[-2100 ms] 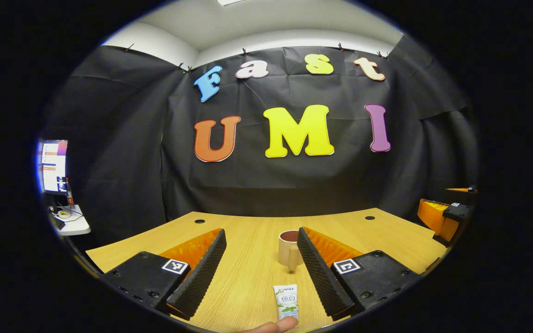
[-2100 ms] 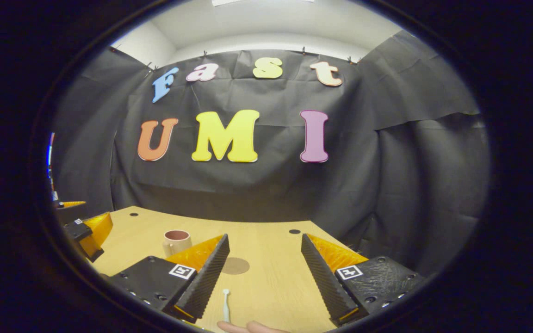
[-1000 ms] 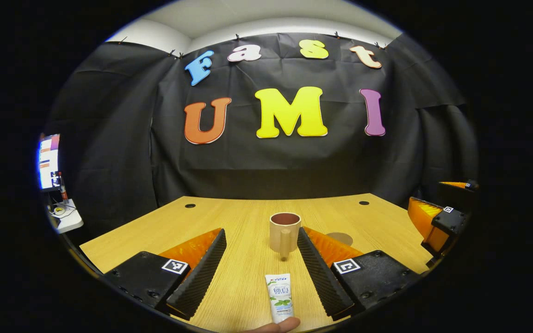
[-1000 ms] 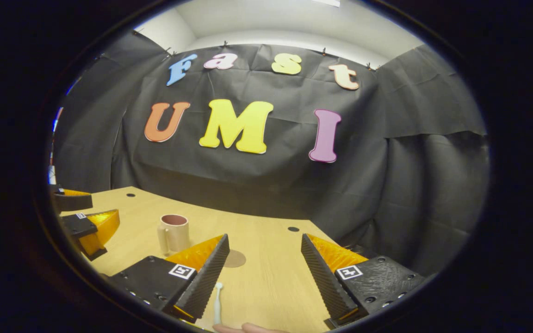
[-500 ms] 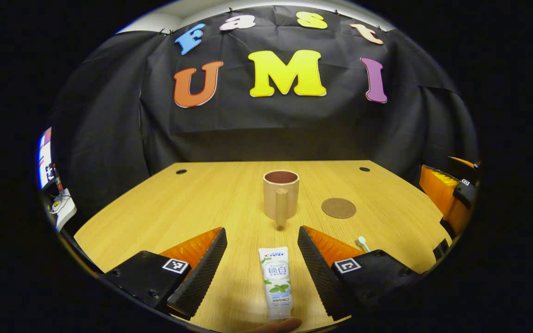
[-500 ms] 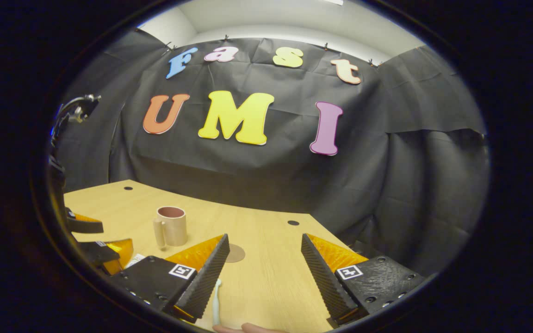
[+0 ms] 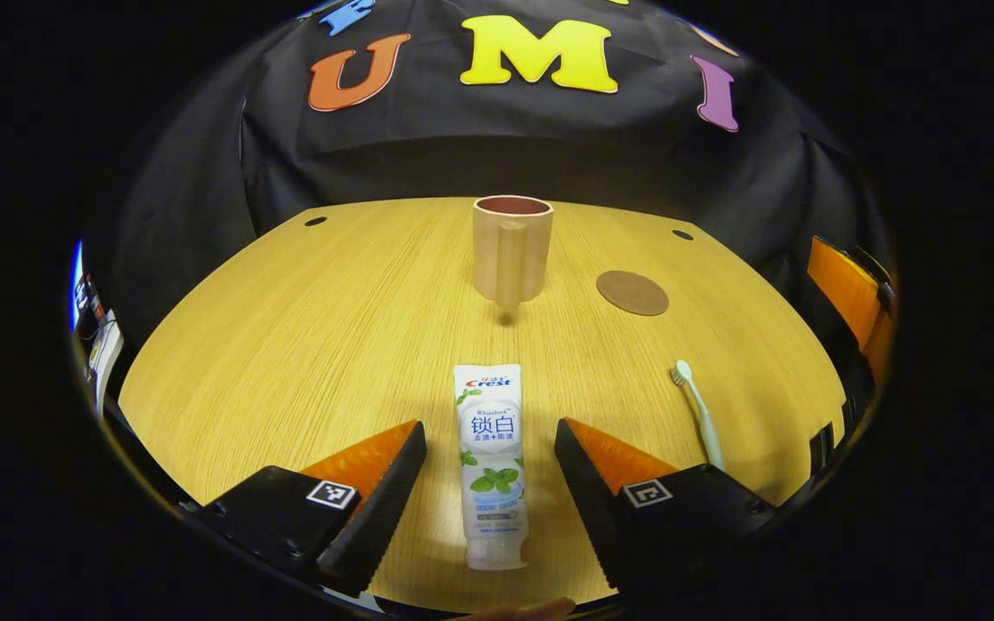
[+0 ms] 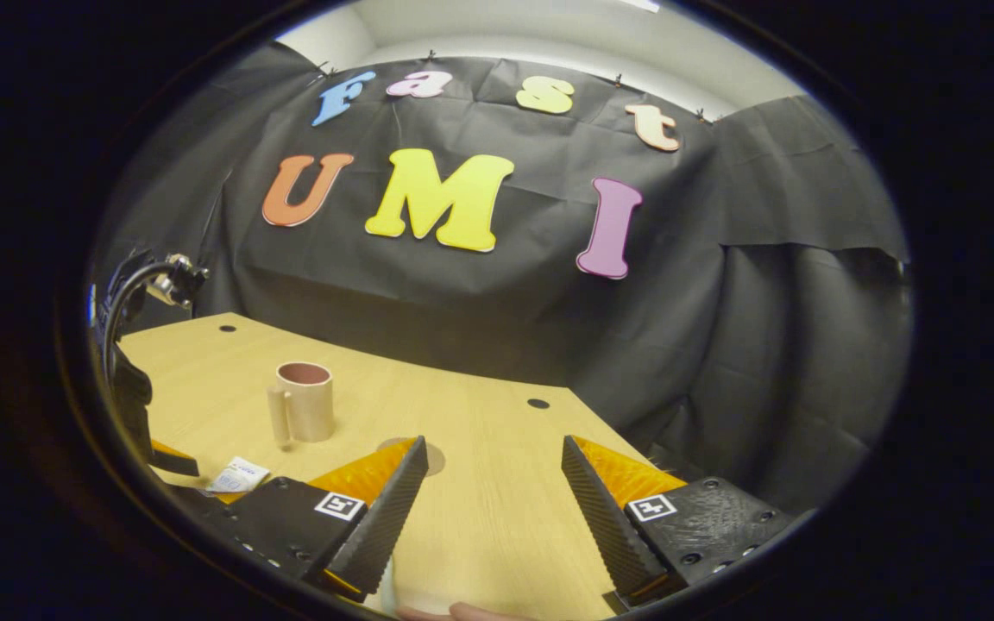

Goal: Put the toothbrush and toothpaste on the desktop into the cup, then pick up the cup and place it on the coaster on the desktop.

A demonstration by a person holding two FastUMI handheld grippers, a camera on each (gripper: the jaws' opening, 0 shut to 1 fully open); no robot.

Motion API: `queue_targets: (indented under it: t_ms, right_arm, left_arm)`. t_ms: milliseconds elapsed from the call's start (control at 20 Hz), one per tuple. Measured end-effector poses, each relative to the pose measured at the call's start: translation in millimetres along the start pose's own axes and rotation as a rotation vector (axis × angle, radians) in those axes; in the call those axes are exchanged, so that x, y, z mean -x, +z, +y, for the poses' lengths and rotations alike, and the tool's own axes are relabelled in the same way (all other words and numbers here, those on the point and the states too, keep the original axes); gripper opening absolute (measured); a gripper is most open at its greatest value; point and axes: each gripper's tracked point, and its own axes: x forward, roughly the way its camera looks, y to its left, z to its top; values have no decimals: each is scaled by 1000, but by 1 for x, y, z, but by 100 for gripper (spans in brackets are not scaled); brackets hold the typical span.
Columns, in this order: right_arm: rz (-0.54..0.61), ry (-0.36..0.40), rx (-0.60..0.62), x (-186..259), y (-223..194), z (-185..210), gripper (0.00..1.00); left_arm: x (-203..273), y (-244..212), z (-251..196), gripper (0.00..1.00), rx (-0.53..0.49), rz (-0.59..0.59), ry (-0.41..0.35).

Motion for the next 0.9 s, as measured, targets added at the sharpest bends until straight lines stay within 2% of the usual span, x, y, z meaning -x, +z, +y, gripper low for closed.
queue_targets:
  t_ms: [150,200,250,400,650,700,900]
  right_arm:
    - [6,3,1,0,-2,3,95]
    - [5,4,1,1,-2,3,96]
    - [1,4,2,2,-1,4,95]
    - [-5,7,6,2,1,6,95]
    - [29,15,-15,-2,-8,5,95]
    - [40,18,-21,-3,-9,5,96]
    - [75,26,-29,-9,-19,8,95]
  left_arm:
    - [-3,-24,7,90,20,113,14]
    - [-4,-18,9,94,13,69,14]
    - [-4,-19,10,86,6,82,24]
    - [-3,-21,12,83,10,95,28]
    - [0,-23,11,60,7,84,30]
    - [2,-23,10,50,12,82,29]
    - [1,-17,8,45,41,59,20]
